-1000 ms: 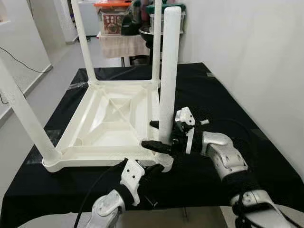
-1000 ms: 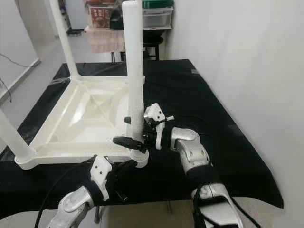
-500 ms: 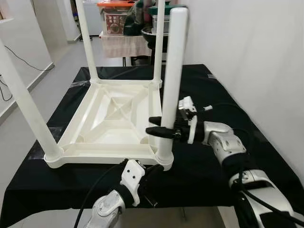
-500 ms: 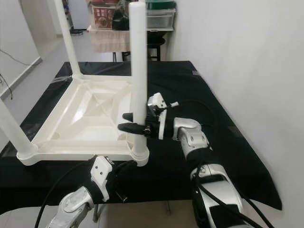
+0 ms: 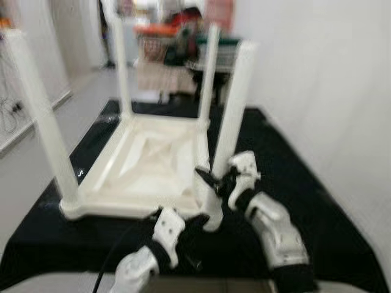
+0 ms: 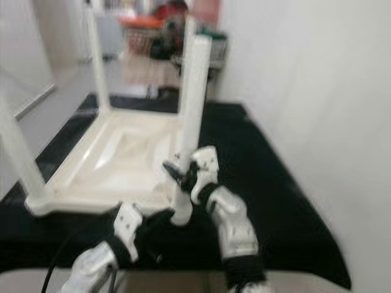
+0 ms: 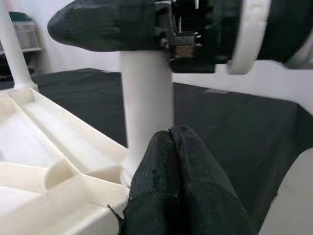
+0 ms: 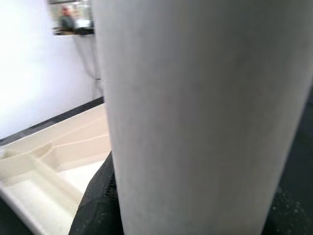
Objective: Building children table
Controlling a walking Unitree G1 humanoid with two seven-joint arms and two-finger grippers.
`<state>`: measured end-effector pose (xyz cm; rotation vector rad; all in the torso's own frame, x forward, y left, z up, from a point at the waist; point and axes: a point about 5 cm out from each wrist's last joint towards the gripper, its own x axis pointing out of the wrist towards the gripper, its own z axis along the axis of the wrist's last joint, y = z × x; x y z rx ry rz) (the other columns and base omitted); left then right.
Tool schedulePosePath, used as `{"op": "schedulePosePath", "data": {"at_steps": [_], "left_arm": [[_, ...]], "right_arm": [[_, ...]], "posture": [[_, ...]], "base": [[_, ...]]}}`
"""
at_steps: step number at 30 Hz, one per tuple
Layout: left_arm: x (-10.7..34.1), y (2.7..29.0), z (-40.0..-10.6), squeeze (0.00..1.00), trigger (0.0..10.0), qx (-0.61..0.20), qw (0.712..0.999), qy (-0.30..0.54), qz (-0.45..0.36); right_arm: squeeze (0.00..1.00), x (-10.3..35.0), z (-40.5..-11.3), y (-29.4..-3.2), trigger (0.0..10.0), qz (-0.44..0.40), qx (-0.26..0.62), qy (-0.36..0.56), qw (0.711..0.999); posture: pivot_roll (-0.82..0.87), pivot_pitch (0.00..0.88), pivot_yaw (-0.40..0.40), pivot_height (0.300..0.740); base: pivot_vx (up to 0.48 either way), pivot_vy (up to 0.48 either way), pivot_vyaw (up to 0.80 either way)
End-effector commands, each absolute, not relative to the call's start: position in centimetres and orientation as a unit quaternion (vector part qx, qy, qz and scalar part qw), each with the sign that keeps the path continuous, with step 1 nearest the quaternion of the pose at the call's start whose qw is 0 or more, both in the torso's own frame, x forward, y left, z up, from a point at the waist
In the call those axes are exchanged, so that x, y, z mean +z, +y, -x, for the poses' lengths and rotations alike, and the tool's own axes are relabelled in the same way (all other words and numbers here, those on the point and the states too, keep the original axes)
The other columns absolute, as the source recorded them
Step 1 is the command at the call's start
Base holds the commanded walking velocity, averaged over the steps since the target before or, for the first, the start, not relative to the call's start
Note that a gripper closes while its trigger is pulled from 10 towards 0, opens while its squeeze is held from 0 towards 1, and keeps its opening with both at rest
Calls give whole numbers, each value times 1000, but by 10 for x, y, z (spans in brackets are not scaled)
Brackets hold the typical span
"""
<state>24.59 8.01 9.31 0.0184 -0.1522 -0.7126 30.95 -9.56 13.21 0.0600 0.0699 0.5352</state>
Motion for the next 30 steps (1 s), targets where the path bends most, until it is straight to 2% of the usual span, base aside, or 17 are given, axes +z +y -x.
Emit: {"op": "schedulePosePath", "data": {"at_steps": [1, 6, 7, 8, 9, 10, 11, 13, 15, 16, 18, 19, 21, 22, 23, 28, 30], "left_arm": [[95, 81, -246, 0, 10000, -347, 934, -80, -13], [95, 83, -245, 0, 10000, -334, 939, -85, -13], [95, 83, -246, 0, 10000, -332, 939, -86, -13], [95, 83, -246, 0, 10000, -333, 939, -86, -12], [95, 83, -246, 0, 10000, -333, 939, -86, -12], [95, 83, -246, 0, 10000, -335, 938, -84, -11], [95, 83, -246, 0, 10000, -335, 938, -84, -11], [95, 81, -246, 0, 10000, -339, 937, -82, -9], [95, 81, -246, 0, 10000, -339, 937, -82, -8], [95, 81, -246, 0, 10000, -339, 937, -82, -8], [95, 80, -247, 0, 10000, -338, 938, -82, -8], [95, 80, -247, 0, 10000, -338, 938, -82, -8], [95, 80, -247, 0, 10000, -337, 938, -83, -9], [95, 80, -247, 0, 10000, -337, 938, -83, -9], [95, 80, -248, 0, 10000, -336, 938, -83, -10], [95, 79, -248, 0, 10000, -336, 938, -83, -11], [97, 80, -248, 0, 10000, -331, 939, -91, -13]], "right_arm": [[0, 73, -293, -92, 0, -28, 268, 186, 945], [0, 80, -307, -90, 0, -13, 256, 178, 950], [0, 83, -309, -88, 6039, -7, 260, 171, 950], [0, 87, -311, -86, 10000, -11, 273, 162, 948], [0, 87, -311, -86, 10000, -11, 273, 162, 948], [1000, 93, -315, -84, 10000, -18, 288, 148, 946], [1000, 93, -315, -84, 10000, -18, 288, 148, 946], [1000, 124, -323, -81, 10000, -57, 349, 76, 932], [1000, 148, -319, -78, 10000, -50, 421, 20, 905], [1000, 148, -319, -78, 10000, -50, 421, 20, 905], [1000, 159, -311, -74, 10000, -18, 481, 1, 877], [1000, 159, -311, -74, 10000, -18, 481, 1, 877], [957, 160, -309, -75, 10000, 21, 534, -1, 845], [957, 160, -309, -75, 10000, 21, 534, -1, 845], [0, 156, -313, -78, 10000, 42, 554, 6, 831], [0, 151, -326, -86, 10000, 70, 567, 23, 821], [0, 159, -349, -98, 10000, 74, 546, 28, 834]], "posture": [[1, 0, -57, 740], [9, 0, -62, 740], [9, 0, -61, 740], [2, 0, -53, 740], [2, 0, -53, 740], [-4, 0, -45, 740], [-4, 0, -45, 740], [-7, 0, -46, 740], [-4, 0, -47, 740], [-4, 0, -47, 740], [-4, 0, -47, 740], [-4, 0, -47, 740], [-1, 0, -51, 740], [-1, 0, -51, 740], [1, 0, -50, 740], [4, 0, -51, 740], [6, 0, -49, 740]], "base": [[0, 0, 0], [0, 0, 0], [0, 0, 0], [0, 0, 0], [0, 0, 0], [0, 0, 0], [0, 0, 0], [0, 0, 0], [0, 0, 0], [0, 0, 0], [0, 0, 0], [0, 0, 0], [0, 0, 0], [0, 0, 0], [0, 0, 0], [0, 0, 0], [0, 0, 0]]}}
